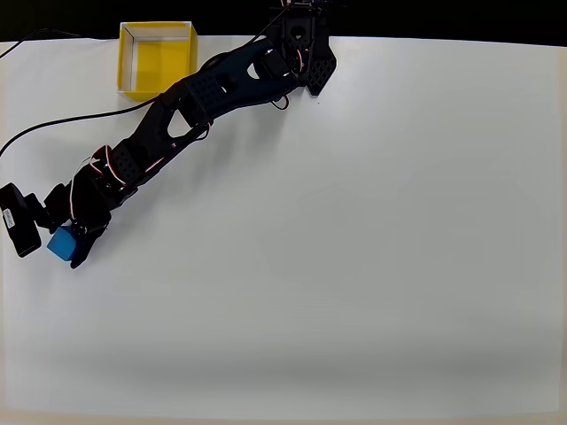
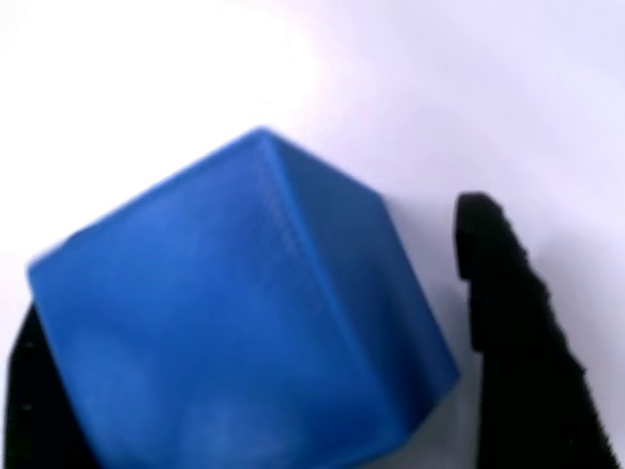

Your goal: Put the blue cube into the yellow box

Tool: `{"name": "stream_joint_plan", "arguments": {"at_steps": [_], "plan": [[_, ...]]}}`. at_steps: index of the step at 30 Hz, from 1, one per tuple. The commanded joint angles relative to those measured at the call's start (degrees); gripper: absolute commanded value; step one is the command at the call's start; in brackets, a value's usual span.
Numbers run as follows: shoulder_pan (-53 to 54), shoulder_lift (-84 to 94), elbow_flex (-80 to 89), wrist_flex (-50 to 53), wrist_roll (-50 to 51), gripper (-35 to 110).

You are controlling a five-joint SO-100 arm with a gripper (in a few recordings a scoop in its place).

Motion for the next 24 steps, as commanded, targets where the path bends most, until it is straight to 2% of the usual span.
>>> {"name": "stream_joint_plan", "arguments": {"at_steps": [1, 15, 24], "plan": [[-0.88, 4.57, -6.42, -0.97, -0.62, 28], [-1.14, 7.73, -4.57, 2.72, -1.58, 17], [-2.72, 30.41, 14.33, 12.57, 0.09, 16]]}}
